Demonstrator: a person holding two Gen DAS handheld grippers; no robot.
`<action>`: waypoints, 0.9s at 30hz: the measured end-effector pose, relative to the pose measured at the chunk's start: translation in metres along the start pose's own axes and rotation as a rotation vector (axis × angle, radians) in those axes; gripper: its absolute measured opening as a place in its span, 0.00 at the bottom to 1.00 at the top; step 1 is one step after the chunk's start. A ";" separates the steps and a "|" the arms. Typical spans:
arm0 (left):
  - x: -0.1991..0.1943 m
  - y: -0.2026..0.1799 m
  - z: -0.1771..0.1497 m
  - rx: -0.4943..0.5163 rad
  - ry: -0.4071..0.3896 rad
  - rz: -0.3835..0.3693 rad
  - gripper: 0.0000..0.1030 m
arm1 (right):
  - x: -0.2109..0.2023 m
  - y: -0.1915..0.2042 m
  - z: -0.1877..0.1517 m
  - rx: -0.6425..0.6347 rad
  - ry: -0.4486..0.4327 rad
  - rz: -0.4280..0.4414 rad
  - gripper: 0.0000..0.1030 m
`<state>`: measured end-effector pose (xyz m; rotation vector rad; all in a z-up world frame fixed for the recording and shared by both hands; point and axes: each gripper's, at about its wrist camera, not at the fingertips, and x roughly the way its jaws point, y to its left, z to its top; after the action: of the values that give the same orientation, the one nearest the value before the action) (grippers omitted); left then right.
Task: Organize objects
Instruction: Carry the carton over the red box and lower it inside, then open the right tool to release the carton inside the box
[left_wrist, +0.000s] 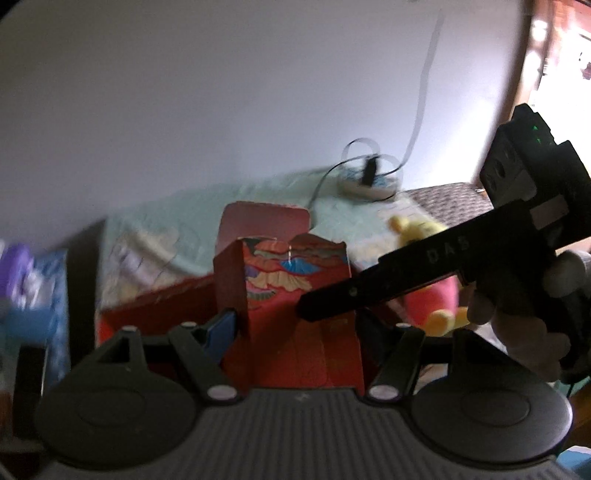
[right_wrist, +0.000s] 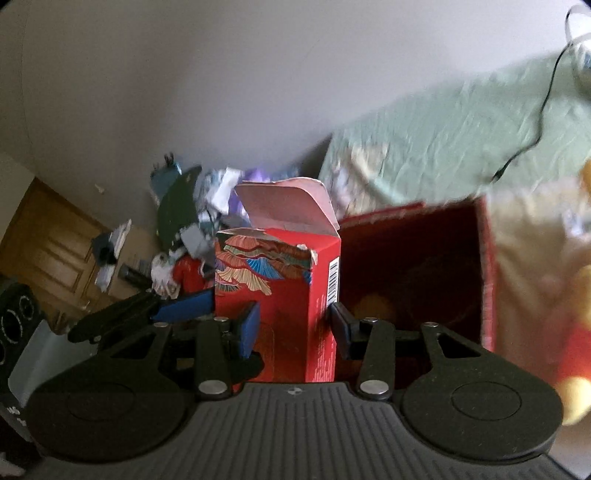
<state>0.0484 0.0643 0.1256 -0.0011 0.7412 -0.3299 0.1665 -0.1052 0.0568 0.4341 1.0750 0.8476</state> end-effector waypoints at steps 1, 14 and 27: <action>0.003 0.006 -0.004 -0.020 0.018 0.011 0.66 | 0.008 -0.001 0.000 0.009 0.027 0.002 0.44; 0.062 0.057 -0.026 -0.203 0.255 0.117 0.65 | 0.087 -0.007 0.004 0.054 0.274 -0.033 0.45; 0.099 0.058 -0.028 -0.231 0.395 0.127 0.65 | 0.092 -0.038 0.003 0.151 0.291 -0.092 0.44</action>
<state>0.1156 0.0930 0.0324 -0.1090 1.1632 -0.1209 0.2034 -0.0564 -0.0217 0.3909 1.4242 0.7653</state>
